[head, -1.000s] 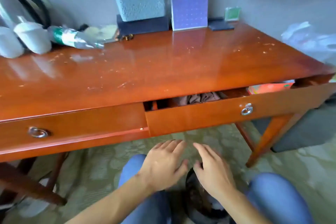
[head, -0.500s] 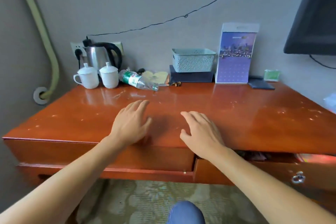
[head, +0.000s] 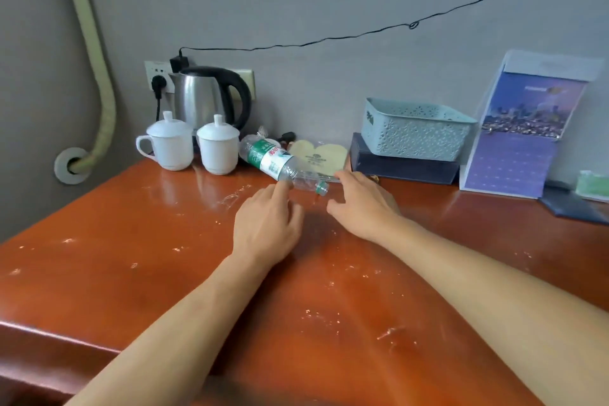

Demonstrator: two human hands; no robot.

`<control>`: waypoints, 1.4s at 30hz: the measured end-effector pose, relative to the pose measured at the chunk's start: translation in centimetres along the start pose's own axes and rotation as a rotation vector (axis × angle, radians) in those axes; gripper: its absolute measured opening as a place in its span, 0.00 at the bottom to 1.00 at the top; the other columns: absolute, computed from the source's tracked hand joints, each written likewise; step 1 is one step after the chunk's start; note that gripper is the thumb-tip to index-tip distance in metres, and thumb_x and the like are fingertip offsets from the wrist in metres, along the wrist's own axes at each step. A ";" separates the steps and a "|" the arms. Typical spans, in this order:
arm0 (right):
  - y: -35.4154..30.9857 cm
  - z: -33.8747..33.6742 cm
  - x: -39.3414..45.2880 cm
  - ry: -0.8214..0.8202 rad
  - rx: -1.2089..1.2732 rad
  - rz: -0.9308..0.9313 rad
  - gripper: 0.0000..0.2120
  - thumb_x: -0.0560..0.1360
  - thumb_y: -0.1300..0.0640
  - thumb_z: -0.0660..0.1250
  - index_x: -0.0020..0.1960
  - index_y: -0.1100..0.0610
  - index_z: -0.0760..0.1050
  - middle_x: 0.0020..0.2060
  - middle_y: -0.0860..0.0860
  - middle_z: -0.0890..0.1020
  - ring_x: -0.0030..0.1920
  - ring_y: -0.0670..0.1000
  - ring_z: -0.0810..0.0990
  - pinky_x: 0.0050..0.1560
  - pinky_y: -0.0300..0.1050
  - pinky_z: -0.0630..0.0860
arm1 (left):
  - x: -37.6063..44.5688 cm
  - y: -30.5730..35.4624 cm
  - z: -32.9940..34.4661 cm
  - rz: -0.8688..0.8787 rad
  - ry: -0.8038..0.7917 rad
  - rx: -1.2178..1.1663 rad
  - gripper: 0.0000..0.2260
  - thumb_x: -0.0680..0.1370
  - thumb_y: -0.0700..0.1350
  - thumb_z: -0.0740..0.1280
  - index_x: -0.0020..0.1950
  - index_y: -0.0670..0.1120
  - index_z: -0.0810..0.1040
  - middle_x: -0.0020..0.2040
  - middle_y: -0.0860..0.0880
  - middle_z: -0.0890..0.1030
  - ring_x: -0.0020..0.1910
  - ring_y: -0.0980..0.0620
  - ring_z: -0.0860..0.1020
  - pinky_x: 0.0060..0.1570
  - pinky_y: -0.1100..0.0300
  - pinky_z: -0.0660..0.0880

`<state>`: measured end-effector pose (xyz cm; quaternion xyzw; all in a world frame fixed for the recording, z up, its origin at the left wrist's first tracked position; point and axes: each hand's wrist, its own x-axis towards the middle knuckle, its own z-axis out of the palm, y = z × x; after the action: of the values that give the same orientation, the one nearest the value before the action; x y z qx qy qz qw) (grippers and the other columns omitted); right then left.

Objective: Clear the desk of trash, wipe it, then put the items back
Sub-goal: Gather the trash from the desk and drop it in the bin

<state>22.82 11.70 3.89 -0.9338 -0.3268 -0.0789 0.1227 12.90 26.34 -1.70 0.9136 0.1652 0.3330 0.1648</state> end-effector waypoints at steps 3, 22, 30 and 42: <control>-1.6 2.4 5.1 -0.045 0.065 0.044 0.30 0.79 0.42 0.65 0.76 0.50 0.61 0.71 0.54 0.74 0.67 0.61 0.76 0.60 0.56 0.76 | 0.0 0.0 -0.1 -0.005 0.055 -0.008 0.13 0.78 0.47 0.64 0.61 0.47 0.78 0.51 0.47 0.84 0.50 0.43 0.80 0.45 0.49 0.76; 6.3 -10.1 -3.4 -0.189 0.636 -0.143 0.20 0.74 0.57 0.76 0.64 0.43 0.81 0.52 0.42 0.87 0.53 0.41 0.84 0.60 0.37 0.77 | 0.4 0.4 -0.4 0.223 0.223 0.162 0.28 0.71 0.55 0.71 0.70 0.49 0.74 0.60 0.49 0.81 0.61 0.43 0.79 0.62 0.45 0.71; 10.7 -3.9 5.9 0.079 0.278 0.204 0.22 0.75 0.62 0.69 0.67 0.49 0.79 0.63 0.52 0.82 0.61 0.54 0.80 0.62 0.48 0.76 | 1.1 -0.4 -0.2 -0.041 0.310 0.221 0.27 0.69 0.57 0.76 0.64 0.47 0.75 0.47 0.47 0.78 0.47 0.39 0.78 0.45 0.47 0.70; 9.6 3.6 7.8 -0.031 -0.263 0.072 0.15 0.84 0.49 0.61 0.56 0.55 0.83 0.53 0.58 0.84 0.55 0.62 0.81 0.53 0.51 0.77 | 0.4 0.7 -0.8 -0.055 0.305 0.158 0.33 0.69 0.66 0.64 0.70 0.51 0.74 0.50 0.47 0.76 0.49 0.41 0.76 0.47 0.48 0.70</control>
<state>35.17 10.03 0.55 -0.9540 -0.2819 -0.1019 -0.0030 12.83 26.03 -0.64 0.8578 0.2387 0.4491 0.0746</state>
